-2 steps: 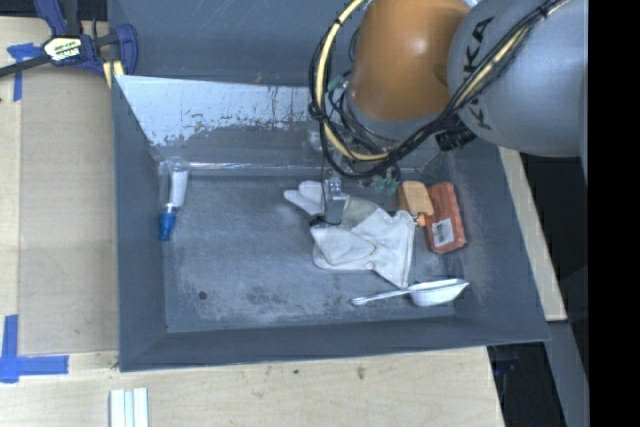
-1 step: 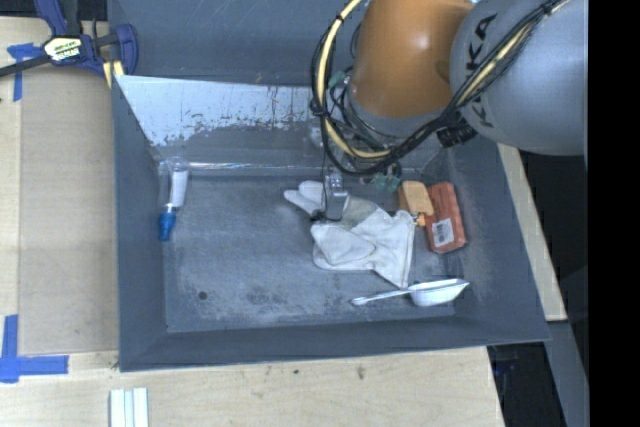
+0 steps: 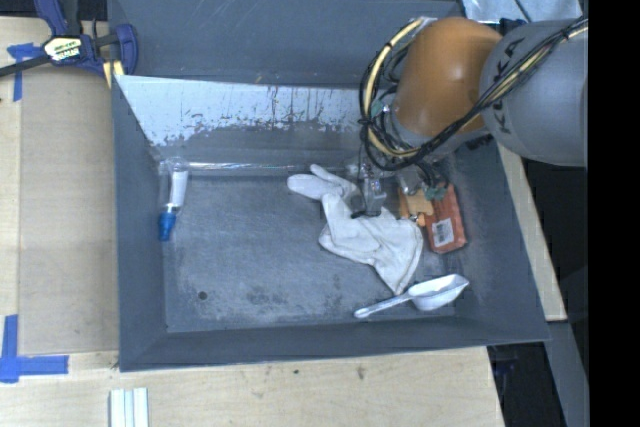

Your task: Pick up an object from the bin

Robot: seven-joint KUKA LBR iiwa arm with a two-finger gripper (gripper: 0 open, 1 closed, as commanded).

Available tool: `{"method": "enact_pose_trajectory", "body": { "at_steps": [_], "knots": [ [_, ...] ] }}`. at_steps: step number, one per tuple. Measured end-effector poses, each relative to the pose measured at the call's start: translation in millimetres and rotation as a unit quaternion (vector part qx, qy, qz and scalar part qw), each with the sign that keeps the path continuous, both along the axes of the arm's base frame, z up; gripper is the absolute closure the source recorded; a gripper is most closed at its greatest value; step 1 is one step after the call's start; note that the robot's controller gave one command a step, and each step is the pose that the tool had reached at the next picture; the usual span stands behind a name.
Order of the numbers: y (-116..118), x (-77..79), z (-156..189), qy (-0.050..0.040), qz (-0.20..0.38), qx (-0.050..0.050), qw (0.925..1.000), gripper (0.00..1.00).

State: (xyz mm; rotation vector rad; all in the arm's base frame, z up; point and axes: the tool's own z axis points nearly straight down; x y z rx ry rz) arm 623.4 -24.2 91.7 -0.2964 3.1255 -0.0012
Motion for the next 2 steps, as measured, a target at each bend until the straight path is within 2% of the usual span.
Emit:
{"method": "enact_pose_trajectory", "body": {
  "at_steps": [1, 2],
  "knots": [
    [0, 0.0, 0, 0.0000, 0.000, 0.000, 1.0000, 1.00],
    [-28, 5.1, 191, -0.0051, -0.006, -0.001, 1.0000, 1.00]
  ]
}}
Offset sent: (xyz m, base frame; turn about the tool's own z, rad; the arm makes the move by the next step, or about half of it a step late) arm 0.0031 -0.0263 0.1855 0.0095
